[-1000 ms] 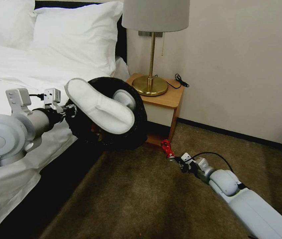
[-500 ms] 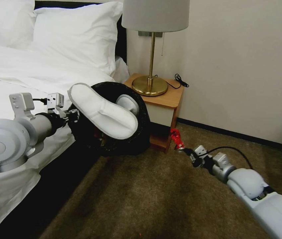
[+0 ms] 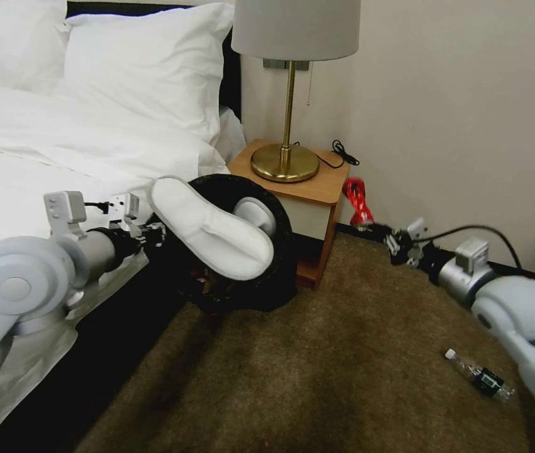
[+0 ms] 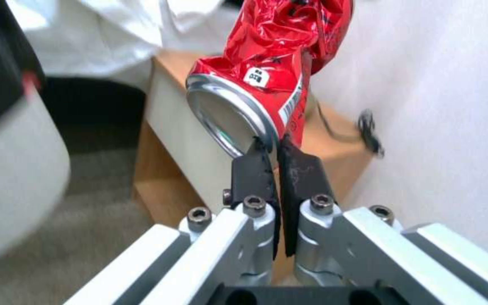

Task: Pick up the trash bin, then pick up the garbage on the floor and place it into the trash bin.

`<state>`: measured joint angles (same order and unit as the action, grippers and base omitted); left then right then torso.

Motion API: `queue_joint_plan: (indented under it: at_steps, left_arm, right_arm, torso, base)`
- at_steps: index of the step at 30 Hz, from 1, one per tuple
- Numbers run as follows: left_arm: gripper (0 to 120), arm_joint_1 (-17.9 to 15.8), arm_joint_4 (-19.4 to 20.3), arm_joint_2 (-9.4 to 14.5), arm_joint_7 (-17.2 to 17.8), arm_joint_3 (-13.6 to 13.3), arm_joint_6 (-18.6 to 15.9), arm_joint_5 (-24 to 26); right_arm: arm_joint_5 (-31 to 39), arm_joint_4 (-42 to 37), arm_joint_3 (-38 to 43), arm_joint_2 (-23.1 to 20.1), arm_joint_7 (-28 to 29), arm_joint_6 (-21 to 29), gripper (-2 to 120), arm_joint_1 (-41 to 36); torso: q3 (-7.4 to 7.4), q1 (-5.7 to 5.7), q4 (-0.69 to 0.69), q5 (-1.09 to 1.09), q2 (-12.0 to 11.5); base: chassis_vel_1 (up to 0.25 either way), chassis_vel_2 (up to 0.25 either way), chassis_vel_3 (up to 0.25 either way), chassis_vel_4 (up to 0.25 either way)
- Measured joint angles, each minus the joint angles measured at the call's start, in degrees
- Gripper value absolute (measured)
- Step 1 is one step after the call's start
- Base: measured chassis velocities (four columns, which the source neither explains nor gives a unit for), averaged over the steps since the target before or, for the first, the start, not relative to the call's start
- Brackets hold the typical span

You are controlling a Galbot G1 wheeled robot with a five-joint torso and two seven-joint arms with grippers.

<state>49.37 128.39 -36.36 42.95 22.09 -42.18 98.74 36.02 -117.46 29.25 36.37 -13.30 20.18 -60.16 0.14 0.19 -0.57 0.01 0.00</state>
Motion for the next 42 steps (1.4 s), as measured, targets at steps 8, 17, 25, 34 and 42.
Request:
queue_joint_plan:
  at_steps: [8,17,25,34,42]
  left_arm:
    - [1,-1.9,-0.2,-1.2,0.6,-6.1,0.0,0.9]
    - [1,-4.5,-3.7,-3.4,-0.6,-10.5,0.1,-3.8]
    - [1,-9.5,-8.9,-8.4,-3.1,-17.9,0.1,-10.4]
    - [1,-18.6,-16.3,-18.1,-5.9,-25.3,0.1,-15.6]
    - [1,-20.1,-19.2,-21.1,-8.7,-26.6,0.0,-21.2]
  right_arm:
    - [16.6,-7.2,1.3,-10.8,-2.4,5.0,0,3.0]
    - [33.2,-11.7,-6.5,-20.6,2.2,11.6,0,9.4]
    - [38.6,-11.5,-7.0,-22.8,3.1,14.6,0,9.7]
    - [37.0,-9.8,-8.4,-20.7,2.3,16.9,0,8.7]
    - [36.8,-8.3,-11.3,-19.4,4.0,20.5,0,10.8]
  torso:
    - [-0.01,0.00,-0.01,-0.02,0.0]
    - [0.00,0.00,0.01,0.00,0.0]
    - [0.00,0.00,0.01,-0.02,0.0]
    - [0.00,0.00,-0.02,0.01,0.0]
    - [0.00,0.00,-0.01,-0.01,0.0]
  base:
    - [0.000,0.000,0.000,0.000]
    - [0.000,0.000,0.000,0.000]
    - [0.000,0.000,0.000,0.000]
    - [0.000,0.000,0.000,0.000]
    - [0.000,0.000,0.000,0.000]
